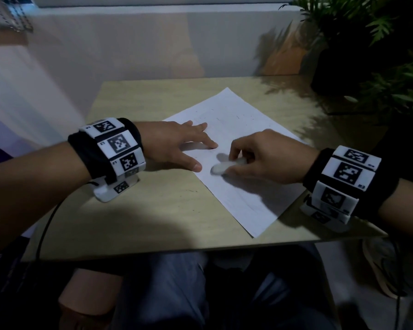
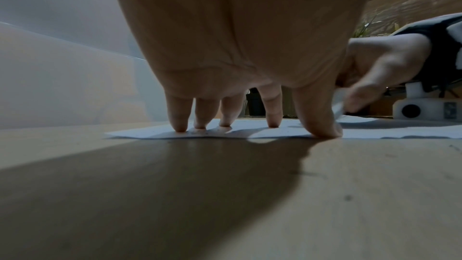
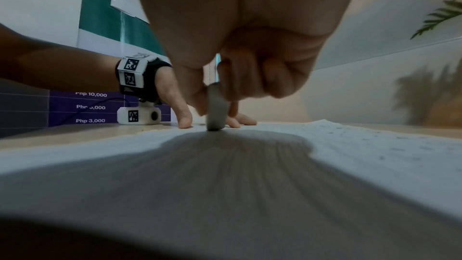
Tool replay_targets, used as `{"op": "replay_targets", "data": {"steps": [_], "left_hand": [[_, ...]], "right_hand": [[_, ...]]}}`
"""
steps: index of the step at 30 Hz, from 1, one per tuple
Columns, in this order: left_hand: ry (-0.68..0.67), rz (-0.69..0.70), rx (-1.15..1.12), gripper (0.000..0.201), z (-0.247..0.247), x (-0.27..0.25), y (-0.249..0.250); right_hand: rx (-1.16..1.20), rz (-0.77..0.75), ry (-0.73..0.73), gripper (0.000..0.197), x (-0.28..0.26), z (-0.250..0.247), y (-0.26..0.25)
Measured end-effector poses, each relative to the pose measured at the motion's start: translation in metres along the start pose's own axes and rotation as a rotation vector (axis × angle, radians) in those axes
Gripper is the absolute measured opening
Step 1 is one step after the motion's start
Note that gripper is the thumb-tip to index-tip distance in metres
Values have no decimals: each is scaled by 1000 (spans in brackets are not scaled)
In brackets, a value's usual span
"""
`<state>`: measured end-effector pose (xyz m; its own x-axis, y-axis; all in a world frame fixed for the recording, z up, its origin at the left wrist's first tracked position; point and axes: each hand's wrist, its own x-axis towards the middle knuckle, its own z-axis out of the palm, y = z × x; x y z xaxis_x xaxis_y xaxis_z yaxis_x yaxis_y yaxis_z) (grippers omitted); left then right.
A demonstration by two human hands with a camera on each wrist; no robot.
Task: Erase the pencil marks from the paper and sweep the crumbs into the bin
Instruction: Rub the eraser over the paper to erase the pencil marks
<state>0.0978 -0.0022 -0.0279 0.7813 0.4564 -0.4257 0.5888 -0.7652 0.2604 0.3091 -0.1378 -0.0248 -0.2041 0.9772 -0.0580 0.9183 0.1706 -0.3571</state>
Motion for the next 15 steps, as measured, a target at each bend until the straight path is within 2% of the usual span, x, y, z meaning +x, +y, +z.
{"op": "replay_targets", "data": {"steps": [2,3,7,9,12,13,15], "left_hand": [[5,1,1,69,0,0,-1],[8,4,-4,69,1,0,-1],[11,7,-39,69,1,1,-4],[12,9,-40,70,2,1,-5],[14,9,-27,70,2,2,-5],[15,5,-27,70,1,2,-4],[16,3,-37,69,1,1,-3]], "right_hand": [[-90,29,99,38,1,1,3],[-85,5,87,37,0,1,1],[94,-115,-152,25,-10,1,-10],[59,-61,-90,28,-7,0,-6],[-94,8,76,48,-4,-1,-1],[-97,-16,68,47,-5,0,-2],[2,-86,-48,38,-9,1,-7]]}}
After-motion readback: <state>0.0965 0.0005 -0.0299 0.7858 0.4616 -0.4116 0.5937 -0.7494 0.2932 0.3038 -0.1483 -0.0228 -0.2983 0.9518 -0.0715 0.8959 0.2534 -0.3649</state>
